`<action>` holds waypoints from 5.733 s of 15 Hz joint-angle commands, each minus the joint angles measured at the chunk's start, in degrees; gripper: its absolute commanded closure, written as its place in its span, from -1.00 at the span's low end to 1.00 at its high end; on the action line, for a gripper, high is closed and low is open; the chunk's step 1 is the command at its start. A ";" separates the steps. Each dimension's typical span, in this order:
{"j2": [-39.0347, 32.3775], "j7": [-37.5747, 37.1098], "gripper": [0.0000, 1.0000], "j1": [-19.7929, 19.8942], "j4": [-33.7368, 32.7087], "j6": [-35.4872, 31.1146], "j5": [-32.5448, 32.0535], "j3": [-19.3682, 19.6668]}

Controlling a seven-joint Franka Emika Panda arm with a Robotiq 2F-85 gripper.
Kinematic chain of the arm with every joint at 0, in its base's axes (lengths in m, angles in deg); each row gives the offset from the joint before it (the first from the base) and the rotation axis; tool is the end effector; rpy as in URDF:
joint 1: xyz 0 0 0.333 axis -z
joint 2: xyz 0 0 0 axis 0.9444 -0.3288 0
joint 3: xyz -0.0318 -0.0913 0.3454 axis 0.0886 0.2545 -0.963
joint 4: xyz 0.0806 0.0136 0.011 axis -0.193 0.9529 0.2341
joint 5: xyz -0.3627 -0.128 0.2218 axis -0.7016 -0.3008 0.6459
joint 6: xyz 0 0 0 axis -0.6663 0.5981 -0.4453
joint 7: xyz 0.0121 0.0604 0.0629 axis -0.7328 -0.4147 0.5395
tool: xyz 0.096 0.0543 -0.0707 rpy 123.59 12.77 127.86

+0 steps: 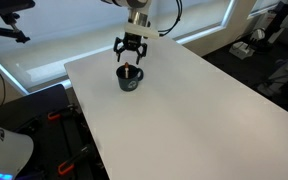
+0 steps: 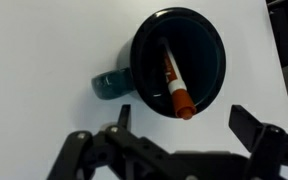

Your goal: Remove the red marker from the dark green mug.

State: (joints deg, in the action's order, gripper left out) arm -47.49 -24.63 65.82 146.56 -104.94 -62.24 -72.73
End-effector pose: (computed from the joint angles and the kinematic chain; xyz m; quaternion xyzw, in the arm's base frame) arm 0.6176 0.1777 0.1771 -0.7991 -0.5675 0.1918 0.0509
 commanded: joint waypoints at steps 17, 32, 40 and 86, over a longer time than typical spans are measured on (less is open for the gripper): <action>0.39 -4.01 -1.00 -1.09 0.12 2.66 0.11 0.21; 1.75 -6.02 -0.52 -0.64 3.20 2.48 0.67 0.48; 1.88 -6.40 0.60 -0.31 3.75 2.16 0.53 0.85; 3.83 -10.79 -1.00 -1.30 4.45 4.22 0.56 0.47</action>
State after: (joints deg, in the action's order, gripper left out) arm -45.96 -32.17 65.92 149.14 -102.37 -62.22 -72.24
